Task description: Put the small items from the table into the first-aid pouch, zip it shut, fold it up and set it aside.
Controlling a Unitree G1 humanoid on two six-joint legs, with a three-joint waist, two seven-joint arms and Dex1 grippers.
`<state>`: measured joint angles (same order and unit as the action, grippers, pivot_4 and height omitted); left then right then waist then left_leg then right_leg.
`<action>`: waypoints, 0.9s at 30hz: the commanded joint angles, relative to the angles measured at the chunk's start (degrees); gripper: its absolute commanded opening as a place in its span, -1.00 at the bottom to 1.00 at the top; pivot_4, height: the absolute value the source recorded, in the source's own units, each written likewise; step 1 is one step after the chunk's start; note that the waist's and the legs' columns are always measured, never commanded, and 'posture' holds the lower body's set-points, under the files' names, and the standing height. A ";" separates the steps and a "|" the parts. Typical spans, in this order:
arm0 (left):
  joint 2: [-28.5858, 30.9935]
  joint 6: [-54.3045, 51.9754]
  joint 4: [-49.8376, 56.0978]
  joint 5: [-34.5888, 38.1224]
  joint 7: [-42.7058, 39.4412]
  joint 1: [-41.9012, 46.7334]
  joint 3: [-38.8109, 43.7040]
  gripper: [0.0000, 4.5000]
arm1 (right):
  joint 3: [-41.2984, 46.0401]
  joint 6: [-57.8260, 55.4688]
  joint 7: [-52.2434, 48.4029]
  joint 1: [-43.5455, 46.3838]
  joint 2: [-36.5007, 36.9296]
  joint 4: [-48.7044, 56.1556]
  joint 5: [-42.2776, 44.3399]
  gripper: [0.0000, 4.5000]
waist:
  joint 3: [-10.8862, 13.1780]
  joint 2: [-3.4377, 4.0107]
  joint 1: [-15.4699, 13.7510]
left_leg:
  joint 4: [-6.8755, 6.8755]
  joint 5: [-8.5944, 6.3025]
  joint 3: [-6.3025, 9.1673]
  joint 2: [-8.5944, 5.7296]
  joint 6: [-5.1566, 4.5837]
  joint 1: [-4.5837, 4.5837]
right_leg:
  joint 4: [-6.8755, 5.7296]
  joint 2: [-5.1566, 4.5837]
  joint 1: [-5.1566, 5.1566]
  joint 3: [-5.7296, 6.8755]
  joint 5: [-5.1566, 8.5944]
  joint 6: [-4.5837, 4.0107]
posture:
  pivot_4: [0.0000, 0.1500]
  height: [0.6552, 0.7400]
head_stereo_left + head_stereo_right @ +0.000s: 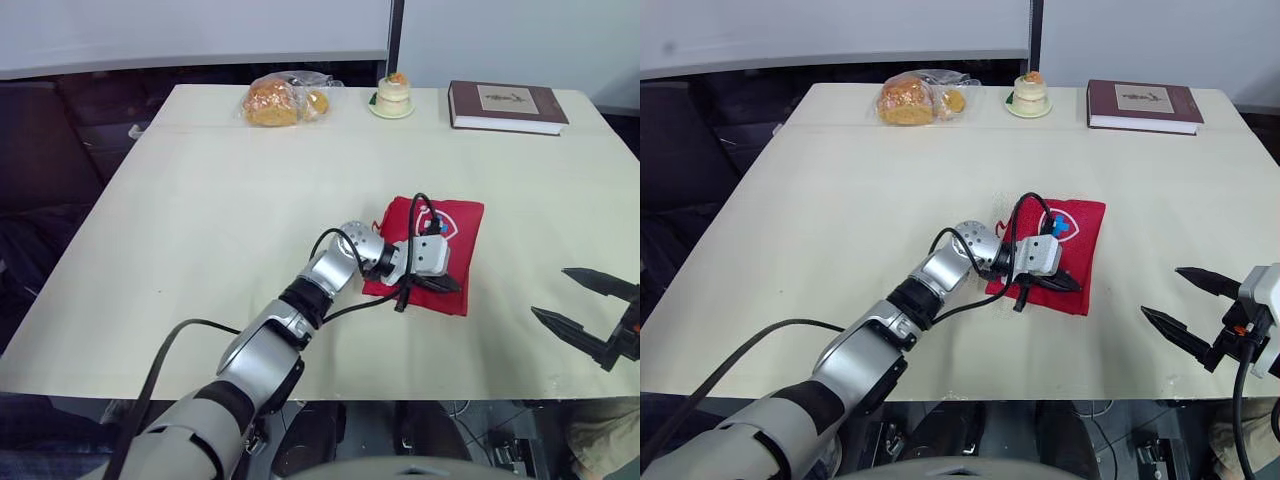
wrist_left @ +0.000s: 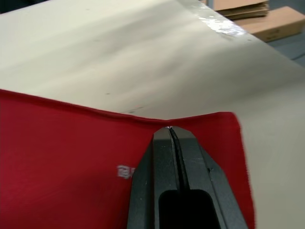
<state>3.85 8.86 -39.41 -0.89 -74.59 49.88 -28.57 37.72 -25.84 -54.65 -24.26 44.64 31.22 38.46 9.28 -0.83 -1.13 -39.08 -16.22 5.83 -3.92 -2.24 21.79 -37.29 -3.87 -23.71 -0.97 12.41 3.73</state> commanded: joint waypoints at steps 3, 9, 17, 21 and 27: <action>-0.69 -10.25 7.38 8.28 -7.95 -3.60 2.82 -0.98 | 2.34 1.37 -0.39 0.36 0.37 0.80 0.36 1.00 | -0.01 0.07 0.34 | 0.00 -0.03 0.01 0.00 -0.05 0.04 | 0.19 0.04 0.05 0.01 -0.01 0.01 | 1.00 0.74; 2.39 -22.16 18.67 17.16 -8.25 -3.24 9.93 -0.98 | 2.05 1.43 -0.59 0.62 0.45 0.61 0.43 1.00 | 0.01 0.10 0.33 | -0.01 -0.03 0.03 0.04 -0.05 0.06 | 0.21 0.04 0.04 0.02 -0.01 0.01 | 1.00 0.74; 6.84 -19.98 12.89 15.89 0.84 3.72 17.70 -0.98 | -0.26 1.74 -0.88 2.52 0.62 -0.72 -0.09 1.00 | 0.02 0.09 0.07 | -0.04 -0.02 0.06 0.01 -0.03 0.08 | 0.25 0.04 0.04 0.04 -0.02 0.00 | 1.00 0.74; 6.38 -12.56 2.17 12.42 1.95 9.56 17.45 -0.98 | -1.72 1.81 -0.80 4.15 0.90 -1.14 -0.37 1.00 | 0.03 0.07 0.11 | -0.05 -0.01 0.07 -0.02 -0.02 0.10 | 0.32 0.04 0.06 0.06 -0.04 0.04 | 1.00 0.74; 0.59 -7.63 -16.92 10.36 -2.07 20.51 17.89 -0.98 | -0.83 1.44 -0.54 4.33 0.84 0.46 0.45 1.00 | 0.06 0.05 0.20 | -0.04 -0.01 0.07 -0.06 -0.03 0.17 | 0.41 0.04 0.05 0.09 -0.07 0.10 | 1.00 0.74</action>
<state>6.42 -0.17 -52.91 9.18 -74.85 68.65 -11.32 35.51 -24.92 -55.34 -19.85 45.04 30.23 38.52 9.34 -0.78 -0.93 -39.12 -16.24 5.89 -3.98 -2.28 21.96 -36.87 -3.83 -23.65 -0.89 12.34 3.83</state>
